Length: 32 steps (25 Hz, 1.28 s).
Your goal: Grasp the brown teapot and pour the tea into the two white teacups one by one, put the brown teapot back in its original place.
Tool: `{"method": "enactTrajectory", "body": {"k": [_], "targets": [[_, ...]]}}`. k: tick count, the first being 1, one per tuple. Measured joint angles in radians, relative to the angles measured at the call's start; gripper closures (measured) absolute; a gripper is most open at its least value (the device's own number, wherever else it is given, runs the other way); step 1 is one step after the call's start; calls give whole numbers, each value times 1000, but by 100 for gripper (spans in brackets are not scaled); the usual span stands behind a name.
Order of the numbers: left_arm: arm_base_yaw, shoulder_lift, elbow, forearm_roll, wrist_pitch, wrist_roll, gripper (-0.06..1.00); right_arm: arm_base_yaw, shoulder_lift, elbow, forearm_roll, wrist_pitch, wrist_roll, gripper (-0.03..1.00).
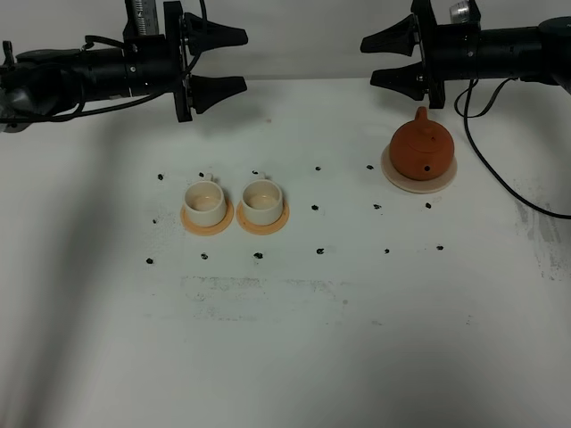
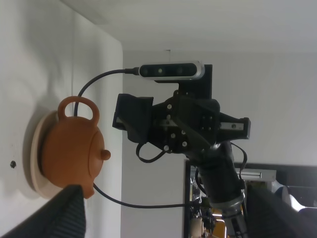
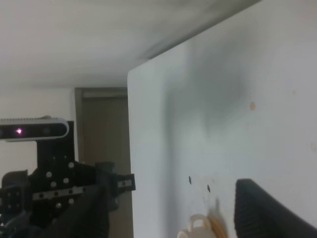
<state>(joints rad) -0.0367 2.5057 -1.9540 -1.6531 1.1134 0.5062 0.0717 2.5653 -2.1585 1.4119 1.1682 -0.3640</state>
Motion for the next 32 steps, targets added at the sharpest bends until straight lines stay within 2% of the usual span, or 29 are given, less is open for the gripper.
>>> {"method": "enactTrajectory", "body": {"k": [9, 11, 15, 17, 19, 22, 25, 32], "targets": [[0, 0, 0, 0, 0, 14, 26, 0, 0, 0, -1, 0, -11, 41], [0, 0, 0, 0, 0, 67, 26, 0, 0, 0, -1, 0, -54, 41], [0, -8, 0, 16, -21, 244, 27, 0, 5, -39, -23, 4, -190, 41], [0, -22, -9, 60, -47, 313, 29, 0, 8, -100, -90, 4, -238, 41], [0, -41, -35, 133, -87, 351, 30, 0, 8, -174, -186, 4, -254, 41], [0, -68, -96, 295, -145, 368, 32, 0, 8, -300, -357, -11, -249, 41], [-2, -83, -165, 504, -189, 366, 33, 0, 8, -403, -492, -41, -229, 41], [-13, -125, -274, 879, -207, 366, 34, 23, 8, -509, -817, -60, -252, 44]]}}
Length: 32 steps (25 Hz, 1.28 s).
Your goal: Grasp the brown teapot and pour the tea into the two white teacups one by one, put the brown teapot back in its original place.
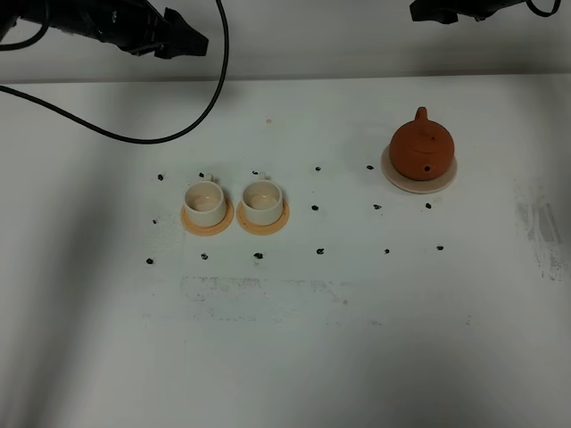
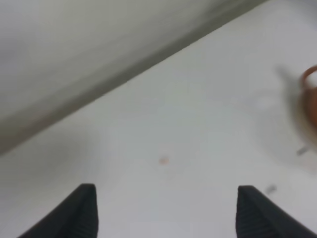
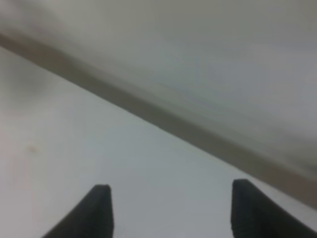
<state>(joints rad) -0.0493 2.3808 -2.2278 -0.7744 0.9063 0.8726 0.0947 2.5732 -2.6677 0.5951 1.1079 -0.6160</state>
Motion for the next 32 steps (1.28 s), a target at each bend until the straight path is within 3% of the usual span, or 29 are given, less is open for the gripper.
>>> {"method": "enactTrajectory", "body": {"k": [3, 7, 12, 18, 23, 26, 32], "targets": [[-14, -24, -5, 144, 2, -25, 34, 20, -4, 2, -124, 11, 26, 44], [-17, -58, -1, 236, 5, -91, 34, 35, -52, 75, -235, 23, 52, 44], [-25, -193, 151, 266, -38, -105, 34, 35, -186, 205, -262, 16, 65, 44], [-77, -412, 487, 317, -222, -93, 34, 35, -368, 357, -264, 15, 94, 44], [-123, -583, 704, 326, -362, -90, 34, 35, -535, 463, -275, 68, 133, 44], [-137, -657, 763, 325, -416, -89, 34, 35, -633, 539, -292, 94, 146, 44], [-139, -751, 774, 323, -414, -112, 34, 35, -849, 739, -359, 79, 150, 44]]}}
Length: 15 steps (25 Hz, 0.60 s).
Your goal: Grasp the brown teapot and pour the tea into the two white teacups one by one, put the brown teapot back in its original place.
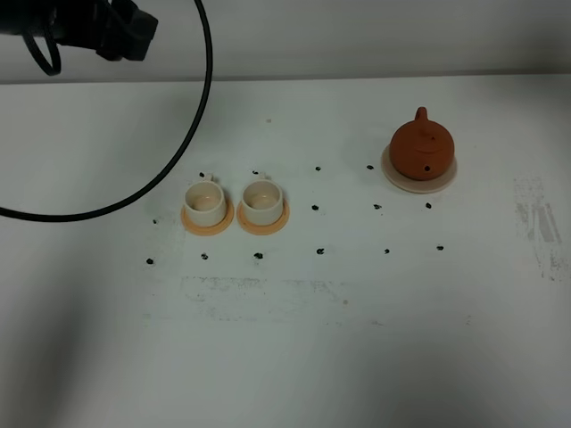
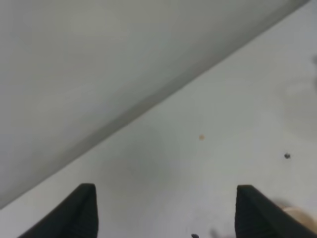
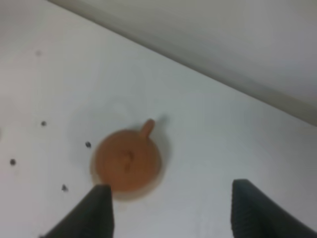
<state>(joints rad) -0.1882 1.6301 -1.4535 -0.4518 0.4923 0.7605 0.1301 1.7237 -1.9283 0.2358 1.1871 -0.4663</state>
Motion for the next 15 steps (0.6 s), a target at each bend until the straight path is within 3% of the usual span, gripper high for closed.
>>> {"method": "enactTrajectory", "body": {"k": [10, 15], "targets": [[0, -21, 0, 7, 84, -23, 37, 0, -384, 283, -24, -72, 3, 44], [0, -22, 0, 91, 175, -58, 43, 0, -472, 347, -30, -111, 10, 44]]}}
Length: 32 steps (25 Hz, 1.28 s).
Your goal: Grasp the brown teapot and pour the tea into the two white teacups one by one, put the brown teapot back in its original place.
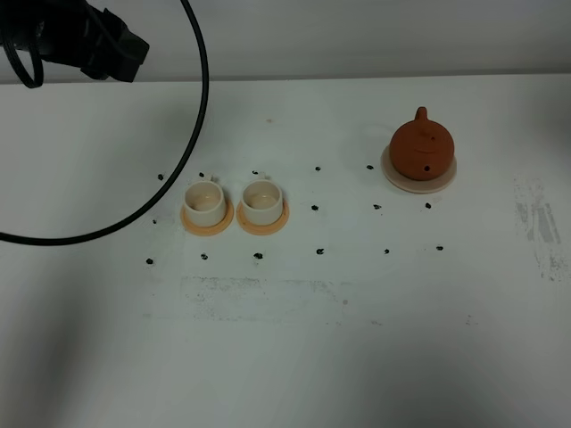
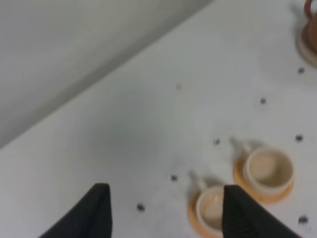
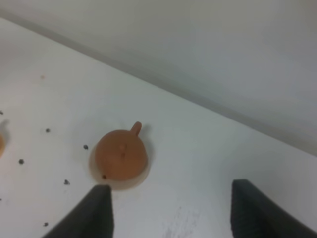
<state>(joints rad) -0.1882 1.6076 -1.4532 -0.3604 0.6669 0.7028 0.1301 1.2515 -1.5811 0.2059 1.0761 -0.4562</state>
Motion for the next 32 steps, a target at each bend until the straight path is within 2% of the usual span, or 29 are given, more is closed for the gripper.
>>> {"method": "enactTrajectory", "body": {"k": [4, 8, 10, 14, 20, 25, 28, 32], "targets": [[0, -24, 0, 160, 78, -127, 49, 0, 2, 11, 0, -11, 6, 44], [0, -49, 0, 343, 208, -287, 51, 0, 4, 11, 0, -30, 6, 44], [0, -57, 0, 399, 262, -370, 52, 0, 7, 11, 0, -45, 6, 44], [1, -117, 44, 419, 312, -436, 52, 0, 47, 11, 5, -64, 6, 44], [1, -368, 257, 425, 201, -446, 52, 0, 137, 11, 29, -85, -6, 44], [1, -609, 470, 428, 174, -500, 52, 0, 176, 11, 63, -108, -27, 44], [1, -772, 566, 428, 198, -560, 52, 0, 208, 11, 83, -111, -30, 44], [1, -952, 648, 428, 284, -633, 52, 7, 273, 11, 99, -122, -30, 44]]}}
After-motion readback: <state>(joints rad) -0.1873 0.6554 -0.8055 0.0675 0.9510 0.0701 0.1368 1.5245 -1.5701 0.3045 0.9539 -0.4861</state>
